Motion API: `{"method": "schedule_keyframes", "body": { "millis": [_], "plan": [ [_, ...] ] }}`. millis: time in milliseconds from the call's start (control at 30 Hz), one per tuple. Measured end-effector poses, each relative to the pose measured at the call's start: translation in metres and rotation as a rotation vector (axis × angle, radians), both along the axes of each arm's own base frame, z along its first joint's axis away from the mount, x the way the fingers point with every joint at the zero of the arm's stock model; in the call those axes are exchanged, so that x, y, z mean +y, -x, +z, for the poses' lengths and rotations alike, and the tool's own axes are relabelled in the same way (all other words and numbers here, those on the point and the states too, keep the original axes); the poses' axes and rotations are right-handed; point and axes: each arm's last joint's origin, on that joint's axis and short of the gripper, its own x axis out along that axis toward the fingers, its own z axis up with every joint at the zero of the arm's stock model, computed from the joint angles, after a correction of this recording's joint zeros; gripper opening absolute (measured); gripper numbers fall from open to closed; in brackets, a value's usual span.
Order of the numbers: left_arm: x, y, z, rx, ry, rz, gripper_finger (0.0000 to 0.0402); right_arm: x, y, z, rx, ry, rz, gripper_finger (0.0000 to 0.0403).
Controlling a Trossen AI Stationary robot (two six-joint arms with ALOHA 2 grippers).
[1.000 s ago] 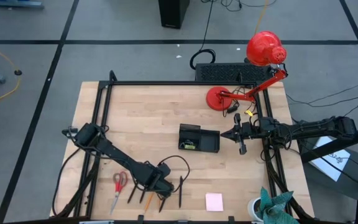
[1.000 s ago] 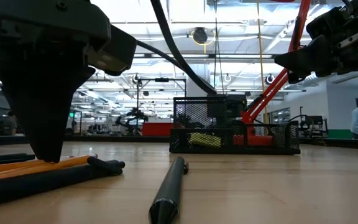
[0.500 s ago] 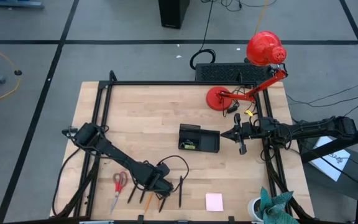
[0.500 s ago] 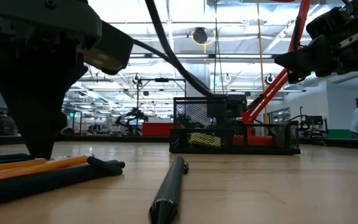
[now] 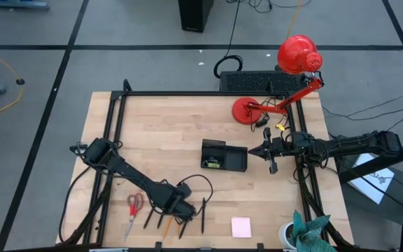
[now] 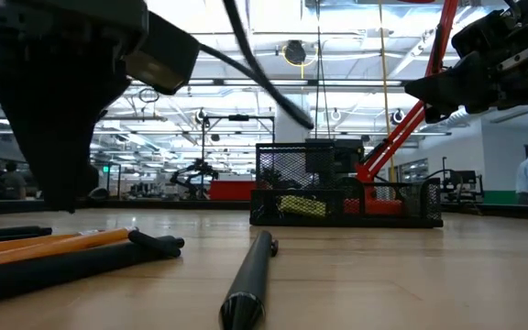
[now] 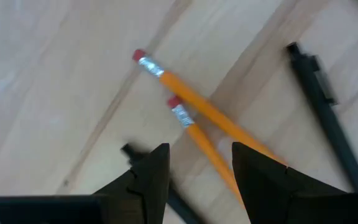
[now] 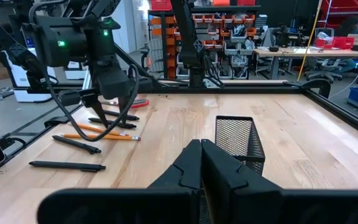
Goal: Pick and place office supplies into organizer
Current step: Put the left yellow pencil into the black desk organizer
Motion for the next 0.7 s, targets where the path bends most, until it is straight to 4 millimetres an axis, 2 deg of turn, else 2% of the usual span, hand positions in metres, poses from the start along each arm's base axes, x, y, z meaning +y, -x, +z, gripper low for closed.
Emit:
{"method": "schedule_keyframes", "body": {
  "millis": [133,700],
  "plan": [
    [0.0016,0.0038,-0.0001,0.032,-0.026,0.03,0.0179,0.0,0.0,0.0,0.0,0.0,0.0,0.0004],
    [0.0007,0.0014,-0.0033,-0.028,-0.098,0.071,0.0179,0.0,0.0,0.0,0.0,0.0,0.0,0.0004]
  ]
}}
